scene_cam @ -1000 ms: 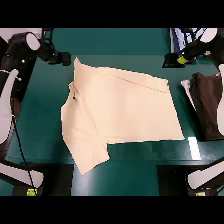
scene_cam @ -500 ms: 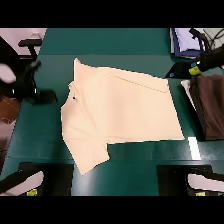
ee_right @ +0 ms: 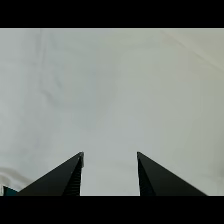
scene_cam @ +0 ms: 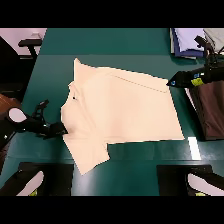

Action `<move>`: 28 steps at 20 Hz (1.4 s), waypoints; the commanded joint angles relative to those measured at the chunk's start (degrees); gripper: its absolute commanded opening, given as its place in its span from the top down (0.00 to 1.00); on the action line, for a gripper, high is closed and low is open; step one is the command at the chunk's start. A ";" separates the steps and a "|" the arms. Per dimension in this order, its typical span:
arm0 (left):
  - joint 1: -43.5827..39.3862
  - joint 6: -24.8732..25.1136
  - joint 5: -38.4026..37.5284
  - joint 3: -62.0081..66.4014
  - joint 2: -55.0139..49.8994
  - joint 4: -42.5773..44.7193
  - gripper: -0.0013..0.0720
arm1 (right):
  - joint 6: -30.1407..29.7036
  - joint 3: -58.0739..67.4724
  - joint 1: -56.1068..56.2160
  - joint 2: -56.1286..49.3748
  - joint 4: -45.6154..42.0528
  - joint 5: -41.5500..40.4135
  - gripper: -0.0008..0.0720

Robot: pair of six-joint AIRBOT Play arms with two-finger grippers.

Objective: Fold the shirts.

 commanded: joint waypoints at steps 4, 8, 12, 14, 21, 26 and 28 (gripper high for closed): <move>0.00 1.95 5.07 -5.27 0.66 -8.94 0.39 | -0.15 -0.68 -0.11 0.63 -0.15 0.04 0.46; 0.00 2.60 3.13 -1.70 0.72 -8.85 0.95 | -0.15 -2.01 -5.25 1.09 -0.72 6.93 0.46; 0.00 3.48 0.68 4.50 0.72 -8.68 0.95 | 0.13 -18.99 -17.68 7.52 -5.64 6.21 0.46; 0.00 3.61 1.01 5.77 0.72 -8.70 0.95 | 0.13 -29.70 -25.83 10.51 -7.26 5.79 0.30; 0.00 3.63 2.10 5.86 0.70 -8.79 0.95 | -1.11 -50.80 -42.95 9.94 1.22 1.36 0.40; 0.00 3.61 2.10 5.86 0.70 -8.90 0.95 | -1.44 -48.96 -34.56 5.18 4.57 -6.58 0.51; 0.00 3.63 2.08 5.86 0.72 -8.90 0.95 | -1.44 -46.60 -30.25 3.52 4.50 -8.46 0.77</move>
